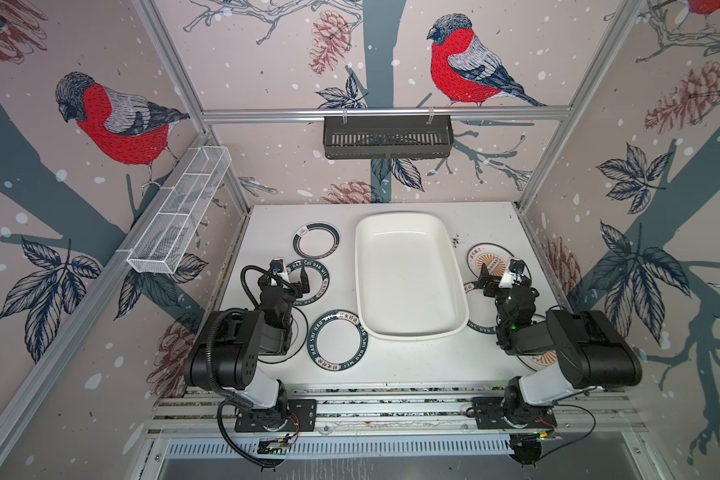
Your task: Place the plates into the plastic bin on the countertop
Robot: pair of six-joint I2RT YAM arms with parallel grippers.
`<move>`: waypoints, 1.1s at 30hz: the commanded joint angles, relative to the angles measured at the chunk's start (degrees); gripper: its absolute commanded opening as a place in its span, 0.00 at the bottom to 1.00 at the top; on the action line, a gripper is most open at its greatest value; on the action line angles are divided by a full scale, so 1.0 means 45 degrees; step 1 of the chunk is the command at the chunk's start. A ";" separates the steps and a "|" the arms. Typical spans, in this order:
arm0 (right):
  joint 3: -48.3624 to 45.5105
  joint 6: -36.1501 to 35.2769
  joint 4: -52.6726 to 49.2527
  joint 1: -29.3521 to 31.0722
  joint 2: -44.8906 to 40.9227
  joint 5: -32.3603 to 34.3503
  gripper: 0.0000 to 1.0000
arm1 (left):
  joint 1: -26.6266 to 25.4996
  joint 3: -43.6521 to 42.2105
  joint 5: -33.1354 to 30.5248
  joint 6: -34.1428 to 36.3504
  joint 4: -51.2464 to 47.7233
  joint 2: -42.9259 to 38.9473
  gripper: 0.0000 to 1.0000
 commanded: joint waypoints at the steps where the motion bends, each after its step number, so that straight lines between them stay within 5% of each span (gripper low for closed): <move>1: 0.0025 0.0000 0.0235 0.0013 0.0032 0.0062 1.00 | -0.0009 0.0041 -0.0086 0.0007 0.0223 -0.0020 0.99; 9: 0.0083 0.0160 0.0035 0.0005 -0.0129 0.0496 0.99 | -0.0015 0.0003 -0.0086 0.0007 0.0261 -0.0084 0.99; 19: 0.3148 0.2397 -0.7304 -0.0236 -0.2246 0.3381 1.00 | -0.0011 0.0697 0.0494 0.0193 -0.2332 -0.1751 0.99; 25: 0.5864 0.4538 -1.3386 -0.0549 -0.2524 0.3248 0.99 | -0.0042 0.2214 0.1152 0.0628 -0.5984 -0.2972 0.99; 33: 0.6768 0.6093 -1.6648 -0.2621 -0.2629 0.0518 1.00 | -0.0074 0.4859 0.2121 0.0987 -1.1143 -0.3862 0.99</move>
